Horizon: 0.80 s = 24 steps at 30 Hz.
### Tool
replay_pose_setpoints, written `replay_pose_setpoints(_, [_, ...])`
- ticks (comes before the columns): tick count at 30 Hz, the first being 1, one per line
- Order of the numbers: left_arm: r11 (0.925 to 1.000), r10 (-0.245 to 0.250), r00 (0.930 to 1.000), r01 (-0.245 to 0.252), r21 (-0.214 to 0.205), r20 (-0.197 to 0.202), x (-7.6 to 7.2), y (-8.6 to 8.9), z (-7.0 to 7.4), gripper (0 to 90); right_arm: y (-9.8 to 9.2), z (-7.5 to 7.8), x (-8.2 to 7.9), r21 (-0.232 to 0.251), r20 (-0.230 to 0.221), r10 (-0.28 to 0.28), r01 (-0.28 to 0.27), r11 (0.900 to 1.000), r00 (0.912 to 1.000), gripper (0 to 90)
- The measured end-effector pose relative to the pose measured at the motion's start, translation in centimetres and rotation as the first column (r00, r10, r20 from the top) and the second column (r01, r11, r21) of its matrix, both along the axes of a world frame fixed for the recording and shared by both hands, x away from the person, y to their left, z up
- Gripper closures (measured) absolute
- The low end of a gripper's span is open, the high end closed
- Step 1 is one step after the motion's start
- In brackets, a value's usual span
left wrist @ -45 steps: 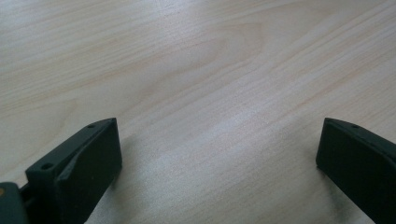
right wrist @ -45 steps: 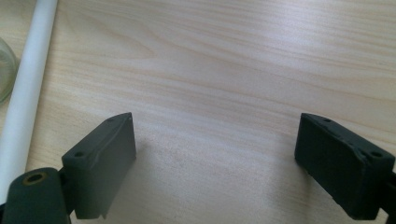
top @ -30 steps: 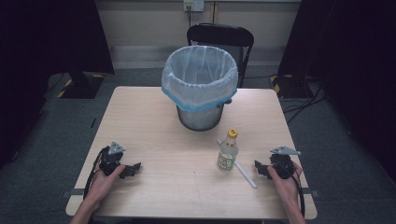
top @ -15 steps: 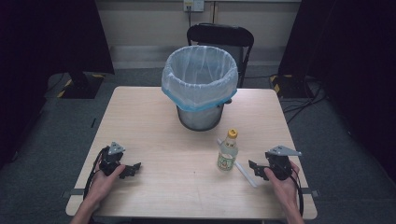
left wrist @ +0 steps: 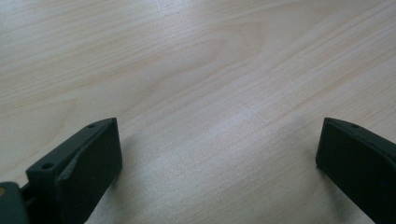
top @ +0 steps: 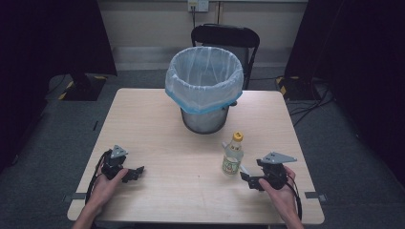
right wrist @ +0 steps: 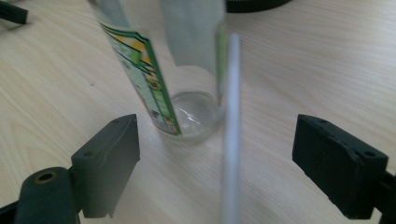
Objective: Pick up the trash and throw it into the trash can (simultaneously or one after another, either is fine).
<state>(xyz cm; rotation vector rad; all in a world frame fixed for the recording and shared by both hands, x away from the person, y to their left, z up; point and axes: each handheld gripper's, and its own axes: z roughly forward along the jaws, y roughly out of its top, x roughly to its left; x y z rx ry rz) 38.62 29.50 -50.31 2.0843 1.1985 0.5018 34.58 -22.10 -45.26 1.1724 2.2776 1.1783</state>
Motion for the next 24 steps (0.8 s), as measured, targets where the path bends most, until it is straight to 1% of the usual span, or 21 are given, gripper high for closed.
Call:
replay_pose_setpoints(1, [1.0,0.0,1.0,0.0,0.0,0.0,0.0,0.0,0.0,0.0,0.0,0.0,0.0,0.0,0.0,0.0,0.0,1.0,1.0,14.2])
replay_pose_setpoints(2, [1.0,0.0,1.0,0.0,0.0,0.0,0.0,0.0,0.0,0.0,0.6,0.2,0.2,-0.003,0.003,0.016,-0.016,0.9999,0.9999,14.2])
replay_pose_setpoints(3, [1.0,0.0,1.0,0.0,0.0,0.0,0.0,0.0,0.0,0.0,0.6,0.2,0.2,-0.003,0.003,0.016,-0.016,0.9999,0.9999,14.2])
replay_pose_setpoints(5, [1.0,0.0,1.0,0.0,0.0,0.0,0.0,0.0,0.0,0.0,1.4,0.7,0.9,0.007,0.009,0.029,-0.03,0.9995,0.9995,14.2])
replay_pose_setpoints(6, [1.0,0.0,1.0,0.0,0.0,0.0,0.0,0.0,0.0,0.0,1.4,0.7,0.9,0.007,0.009,0.029,-0.03,0.9995,0.9995,14.2])
replay_pose_setpoints(7, [1.0,0.0,1.0,0.0,0.0,0.0,0.0,0.0,0.0,0.0,1.7,0.8,1.1,0.009,0.012,0.044,-0.044,0.999,0.999,14.2])
replay_pose_setpoints(8, [1.0,0.0,1.0,0.0,0.0,0.0,0.0,0.0,0.0,0.0,2.5,1.1,1.6,0.009,0.018,0.074,-0.074,0.9972,0.9971,14.2])
replay_pose_setpoints(9, [1.0,0.0,1.0,0.0,0.0,0.0,0.0,0.0,0.0,0.0,2.9,1.2,1.8,0.004,0.016,0.087,-0.087,0.9962,0.9961,14.2])
replay_pose_setpoints(11, [1.0,-0.001,1.0,0.001,0.002,0.0,0.0,0.0,0.0,0.0,3.3,1.3,2.0,0.002,0.009,0.094,-0.094,0.9955,0.9955,14.3])
replay_pose_setpoints(12, [1.0,-0.002,1.0,0.002,0.003,0.0,0.0,0.0,0.0,0.0,3.9,1.4,2.5,-0.004,0.01,0.106,-0.106,0.9944,0.9943,14.3])
replay_pose_setpoints(13, [1.0,0.0,1.0,0.0,0.0,0.0,0.0,0.0,0.0,0.0,3.9,1.4,2.5,-0.004,0.01,0.106,-0.106,0.9944,0.9943,14.3])
replay_pose_setpoints(17, [1.0,-0.002,1.0,0.002,0.002,0.0,0.0,0.0,0.0,0.0,4.5,0.6,3.5,0.015,-0.001,0.099,-0.099,0.9949,0.995,14.8])
replay_pose_setpoints(18, [1.0,-0.002,1.0,0.002,0.003,0.0,0.0,0.0,0.0,0.0,4.8,0.2,3.8,0.006,0.004,0.099,-0.099,0.9951,0.9951,15.2])
replay_pose_setpoints(19, [1.0,-0.002,1.0,0.002,0.003,0.0,0.0,0.0,0.0,0.0,4.8,0.2,3.8,0.006,0.004,0.099,-0.099,0.9951,0.9951,15.2])
replay_pose_setpoints(20, [1.0,0.0,1.0,0.0,-0.001,0.0,0.0,0.0,0.0,0.0,5.0,-0.3,4.0,0.001,0.006,0.096,-0.096,0.9954,0.9953,15.7])
replay_pose_setpoints(21, [1.0,0.0,1.0,0.0,-0.001,0.0,0.0,0.0,0.0,0.0,5.0,-0.3,4.0,0.001,0.006,0.096,-0.096,0.9954,0.9953,15.7])
replay_pose_setpoints(22, [1.0,0.0,1.0,0.0,0.0,0.0,0.0,0.0,0.0,0.0,5.1,-0.7,4.1,0.003,0.008,0.094,-0.094,0.9956,0.9955,17.0])
replay_pose_setpoints(24, [1.0,0.0,1.0,0.0,0.0,0.0,0.0,0.0,0.0,0.0,5.1,-1.0,4.0,-0.002,0.009,0.096,-0.096,0.9954,0.9953,17.7])
